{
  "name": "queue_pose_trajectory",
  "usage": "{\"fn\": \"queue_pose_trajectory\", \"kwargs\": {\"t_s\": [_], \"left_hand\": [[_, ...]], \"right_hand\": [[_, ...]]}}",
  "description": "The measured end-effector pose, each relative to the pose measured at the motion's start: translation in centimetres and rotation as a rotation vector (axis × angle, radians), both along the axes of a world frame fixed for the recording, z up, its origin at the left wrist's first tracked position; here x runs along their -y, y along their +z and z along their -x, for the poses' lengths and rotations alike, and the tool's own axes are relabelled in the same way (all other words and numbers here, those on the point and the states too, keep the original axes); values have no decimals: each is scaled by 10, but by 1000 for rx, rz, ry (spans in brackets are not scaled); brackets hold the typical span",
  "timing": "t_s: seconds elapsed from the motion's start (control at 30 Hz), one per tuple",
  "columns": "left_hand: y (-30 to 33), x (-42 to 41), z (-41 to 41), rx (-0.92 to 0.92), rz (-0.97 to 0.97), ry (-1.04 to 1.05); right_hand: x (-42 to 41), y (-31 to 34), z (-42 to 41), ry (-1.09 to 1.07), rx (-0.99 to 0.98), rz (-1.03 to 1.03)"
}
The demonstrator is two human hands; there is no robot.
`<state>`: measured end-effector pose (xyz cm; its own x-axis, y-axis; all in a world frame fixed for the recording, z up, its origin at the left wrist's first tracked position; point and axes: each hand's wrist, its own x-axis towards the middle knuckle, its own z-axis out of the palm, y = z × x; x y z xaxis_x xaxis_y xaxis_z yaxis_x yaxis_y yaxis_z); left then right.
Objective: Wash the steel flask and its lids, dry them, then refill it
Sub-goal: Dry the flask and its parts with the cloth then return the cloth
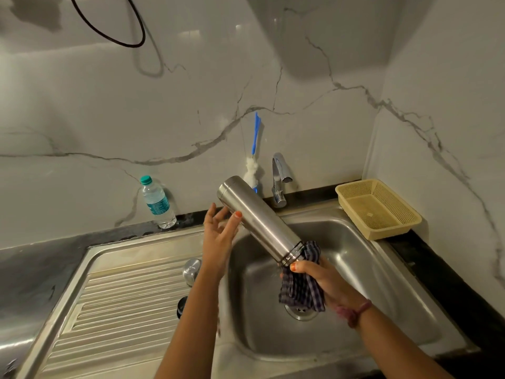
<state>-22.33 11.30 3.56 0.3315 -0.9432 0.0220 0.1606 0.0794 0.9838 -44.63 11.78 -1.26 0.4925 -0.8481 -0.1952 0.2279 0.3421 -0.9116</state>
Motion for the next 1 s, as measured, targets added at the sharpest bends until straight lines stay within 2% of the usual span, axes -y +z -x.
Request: {"fn": "queue_pose_trajectory", "kwargs": {"t_s": [0.1, 0.23, 0.3, 0.37, 0.43, 0.77, 1.0], "left_hand": [[-6, -8, -12, 440, 33, 41], [-16, -8, -26, 1054, 133, -35], [-17, -4, -27, 1309, 161, -75], [-16, 1, -26, 1486, 186, -94], [-15, 6, -25, 1576, 231, -97], [-4, 8, -32, 1770, 306, -56], [-5, 4, -28, 1719, 191, -40]], "right_hand": [[5, -7, 2, 47, 25, -85], [8, -11, 5, 105, 29, -161], [10, -8, 8, 144, 9, -180], [13, -4, 11, 181, -27, -172], [15, 1, 14, 208, -50, -155], [18, 5, 26, 269, -96, -111], [23, 10, 25, 234, -90, -112]]}}
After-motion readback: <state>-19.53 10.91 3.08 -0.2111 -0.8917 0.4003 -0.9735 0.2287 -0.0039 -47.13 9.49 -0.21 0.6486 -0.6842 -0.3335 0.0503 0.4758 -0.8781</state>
